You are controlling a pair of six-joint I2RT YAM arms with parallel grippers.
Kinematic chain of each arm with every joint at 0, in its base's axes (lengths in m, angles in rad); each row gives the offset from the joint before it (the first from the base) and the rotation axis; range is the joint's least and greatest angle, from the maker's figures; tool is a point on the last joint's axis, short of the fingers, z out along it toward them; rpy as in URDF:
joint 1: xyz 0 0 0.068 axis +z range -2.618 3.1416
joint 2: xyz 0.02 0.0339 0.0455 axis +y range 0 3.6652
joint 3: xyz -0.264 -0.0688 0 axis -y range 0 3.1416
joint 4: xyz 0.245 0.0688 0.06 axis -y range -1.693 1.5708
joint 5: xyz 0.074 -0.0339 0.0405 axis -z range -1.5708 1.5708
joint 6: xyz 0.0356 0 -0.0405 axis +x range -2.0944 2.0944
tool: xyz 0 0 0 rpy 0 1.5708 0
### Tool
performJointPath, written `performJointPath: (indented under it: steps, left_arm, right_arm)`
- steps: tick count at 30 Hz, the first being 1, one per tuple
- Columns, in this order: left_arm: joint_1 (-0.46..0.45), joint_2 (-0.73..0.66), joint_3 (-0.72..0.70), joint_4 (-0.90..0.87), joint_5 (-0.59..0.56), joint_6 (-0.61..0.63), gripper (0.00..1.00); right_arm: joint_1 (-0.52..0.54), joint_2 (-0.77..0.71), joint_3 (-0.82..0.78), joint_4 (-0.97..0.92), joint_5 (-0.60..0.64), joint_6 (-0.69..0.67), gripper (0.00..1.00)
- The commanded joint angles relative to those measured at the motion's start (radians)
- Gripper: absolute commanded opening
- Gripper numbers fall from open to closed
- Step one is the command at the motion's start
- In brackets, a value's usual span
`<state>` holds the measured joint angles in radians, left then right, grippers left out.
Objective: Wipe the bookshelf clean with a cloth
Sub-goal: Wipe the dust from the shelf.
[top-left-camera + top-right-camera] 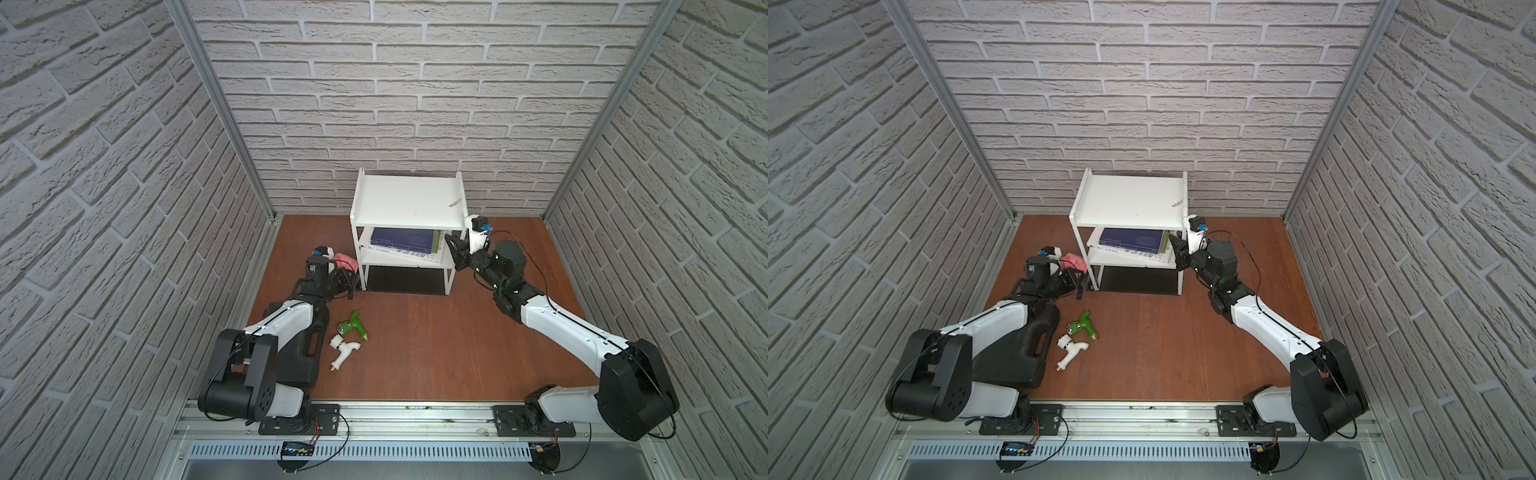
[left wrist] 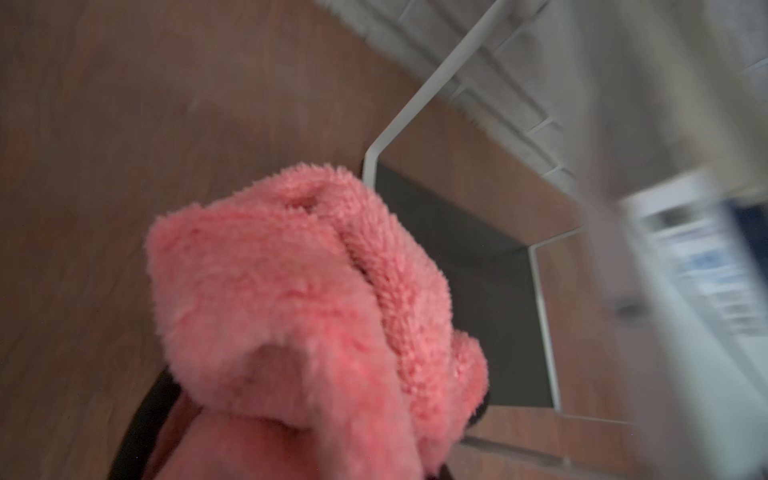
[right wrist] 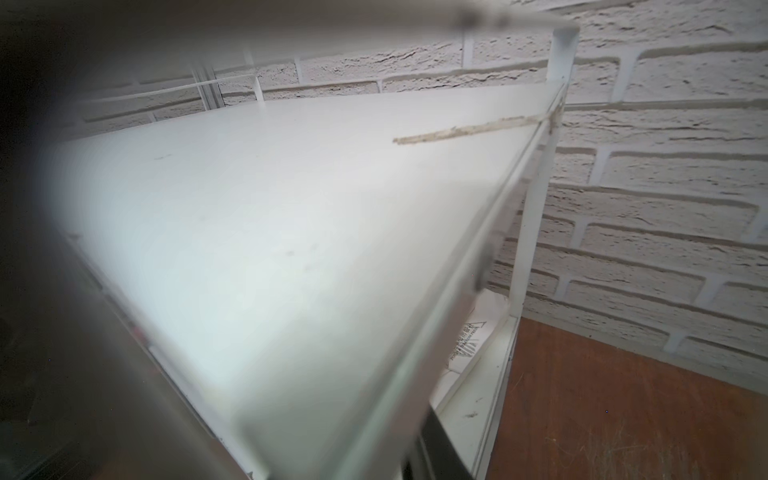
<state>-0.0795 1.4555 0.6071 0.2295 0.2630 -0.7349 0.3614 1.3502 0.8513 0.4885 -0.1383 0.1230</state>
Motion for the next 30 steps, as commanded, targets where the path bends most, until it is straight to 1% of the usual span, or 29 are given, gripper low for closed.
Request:
performJointPath:
  steps: [1,2,3,5,7,10,13,16,18,22,24,26,28,30]
  left_arm:
    - [0.012,0.018,-0.015,0.033,-0.023,0.017,0.0]
    - [0.023,0.016,0.012,0.019,-0.024,0.034,0.0]
    - [0.031,0.017,0.046,-0.003,-0.019,0.053,0.0]
    - [0.047,0.032,0.129,-0.053,-0.007,0.088,0.0]
    - [0.063,0.071,0.204,-0.075,0.031,0.116,0.0]
    - [0.085,0.156,0.256,-0.038,0.145,0.11,0.0]
    - [0.109,0.265,0.319,0.041,0.256,0.093,0.0]
    - [0.116,0.377,0.471,0.048,0.356,0.067,0.0]
    - [0.106,0.446,0.573,0.06,0.384,0.047,0.0]
    - [0.088,0.594,0.728,0.096,0.37,0.004,0.0]
    - [0.085,0.659,0.75,0.18,0.394,-0.058,0.0]
    - [0.093,0.695,0.731,0.36,0.434,-0.175,0.0]
    - [0.107,0.691,0.709,0.514,0.439,-0.265,0.0]
    - [0.121,0.673,0.715,0.565,0.442,-0.31,0.0]
  right_arm:
    - [0.005,0.009,0.008,-0.025,0.035,-0.015,0.13]
    - [0.005,0.004,0.007,-0.036,0.065,-0.018,0.06]
    - [0.003,-0.002,0.006,-0.048,0.094,-0.023,0.03]
    - [-0.006,-0.017,0.006,-0.073,0.11,-0.037,0.03]
    - [-0.021,-0.029,0.002,-0.09,0.106,-0.039,0.03]
    - [-0.047,-0.032,-0.011,-0.092,0.095,-0.028,0.03]
    - [-0.062,-0.024,-0.003,-0.115,0.052,-0.009,0.03]
    - [-0.061,-0.02,0.005,-0.121,-0.025,-0.004,0.03]
    - [-0.061,-0.022,0.003,-0.116,-0.061,0.005,0.03]
    - [-0.061,-0.031,-0.009,-0.106,-0.091,0.015,0.03]
    - [-0.061,-0.036,-0.01,-0.119,-0.097,0.014,0.03]
    - [-0.061,-0.041,-0.013,-0.139,-0.098,0.004,0.03]
    - [-0.061,-0.047,-0.017,-0.151,-0.097,-0.004,0.03]
    - [-0.061,-0.047,-0.018,-0.159,-0.093,-0.008,0.03]
